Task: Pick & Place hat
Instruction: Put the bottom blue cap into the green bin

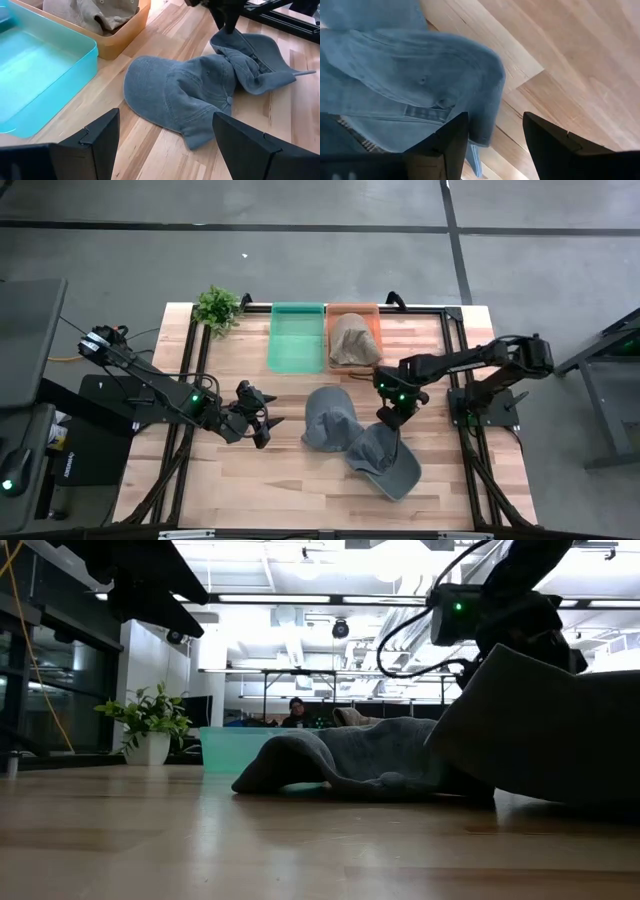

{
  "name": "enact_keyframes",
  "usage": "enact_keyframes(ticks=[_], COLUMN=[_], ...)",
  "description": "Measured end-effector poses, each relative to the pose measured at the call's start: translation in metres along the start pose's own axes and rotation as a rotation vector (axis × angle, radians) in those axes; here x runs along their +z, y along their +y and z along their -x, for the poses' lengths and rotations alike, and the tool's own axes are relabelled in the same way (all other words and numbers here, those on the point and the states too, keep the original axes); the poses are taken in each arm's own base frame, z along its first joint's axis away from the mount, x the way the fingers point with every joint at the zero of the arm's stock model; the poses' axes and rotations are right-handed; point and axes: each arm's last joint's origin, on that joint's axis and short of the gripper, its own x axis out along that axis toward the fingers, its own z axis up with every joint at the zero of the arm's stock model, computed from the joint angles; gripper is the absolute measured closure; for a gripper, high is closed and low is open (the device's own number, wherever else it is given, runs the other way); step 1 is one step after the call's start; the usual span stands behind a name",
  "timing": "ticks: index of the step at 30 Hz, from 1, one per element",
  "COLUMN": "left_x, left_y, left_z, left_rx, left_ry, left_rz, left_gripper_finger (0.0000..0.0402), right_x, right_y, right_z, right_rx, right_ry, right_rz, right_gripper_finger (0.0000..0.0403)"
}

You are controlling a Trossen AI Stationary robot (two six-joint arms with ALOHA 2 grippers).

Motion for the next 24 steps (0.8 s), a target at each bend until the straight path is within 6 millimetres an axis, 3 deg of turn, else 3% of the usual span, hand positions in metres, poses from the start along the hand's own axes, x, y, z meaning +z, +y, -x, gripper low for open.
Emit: enact_keyframes(ticks=[14, 24], left_x=[0.000, 0.000], left_y=[0.000, 0.000], left_z=[0.000, 0.000], left_rx=[0.001, 0.013], left_ry=[-0.001, -0.011], left_rz=[0.001, 0.012], left_gripper_finger=[0.0126, 0.0126], right_x=[-0.003, -0.009], right_y=[0.022, 0.026], right_z=[-0.020, -0.025], right_rx=[0.054, 0.031], right_ry=[-0.026, -0.022], right_rz=[0.033, 0.039], right_gripper_finger=[0.0222, 0.0280])
